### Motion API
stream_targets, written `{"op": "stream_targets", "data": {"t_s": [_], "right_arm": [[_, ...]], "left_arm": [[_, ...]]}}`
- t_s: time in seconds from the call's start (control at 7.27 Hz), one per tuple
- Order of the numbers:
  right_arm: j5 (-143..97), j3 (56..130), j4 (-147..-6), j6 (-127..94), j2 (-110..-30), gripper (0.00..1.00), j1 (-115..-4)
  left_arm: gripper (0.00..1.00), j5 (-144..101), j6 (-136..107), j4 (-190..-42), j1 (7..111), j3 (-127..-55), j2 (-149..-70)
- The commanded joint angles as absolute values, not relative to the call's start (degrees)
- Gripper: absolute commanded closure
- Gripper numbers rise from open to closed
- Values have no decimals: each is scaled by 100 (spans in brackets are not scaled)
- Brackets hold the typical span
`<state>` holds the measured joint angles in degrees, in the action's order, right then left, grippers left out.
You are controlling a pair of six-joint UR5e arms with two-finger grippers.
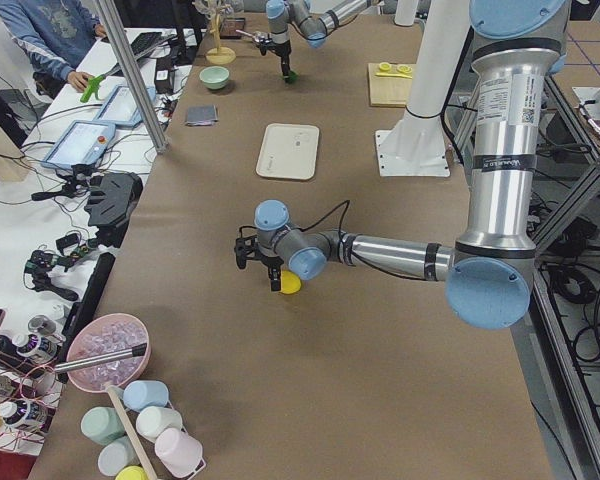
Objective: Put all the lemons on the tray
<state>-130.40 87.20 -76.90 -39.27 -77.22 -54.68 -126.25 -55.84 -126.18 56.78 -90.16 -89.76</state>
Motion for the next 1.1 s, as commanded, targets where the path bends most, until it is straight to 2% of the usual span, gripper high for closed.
{"op": "stream_targets", "data": {"t_s": [0.0,0.14,0.28,0.41,0.55,0.69,0.96], "right_arm": [[-13043,8710,-7690,-3920,-7726,48,-5458],[-13052,8693,-7690,-3929,-7726,54,-5493],[-13052,8675,-7690,-3920,-7726,68,-5519],[-13060,8692,-7690,-3920,-7726,77,-5589],[-13139,8710,-7690,-3920,-7665,77,-5807],[-13314,8727,-7690,-3920,-7603,77,-5992],[-13430,8736,-7725,-3929,-7235,77,-6100]], "left_arm": [[5,-12551,-5441,-13059,5581,-9009,-8659],[7,-12551,-5414,-13113,5572,-9052,-8535],[19,-12516,-5388,-13157,5546,-9061,-8508],[40,-12516,-5440,-13157,5502,-9053,-8534],[86,-12516,-5484,-13157,5502,-9061,-8552],[100,-12524,-5624,-13149,5502,-9088,-8560],[100,-12856,-5608,-12652,5537,-9560,-8578]]}}
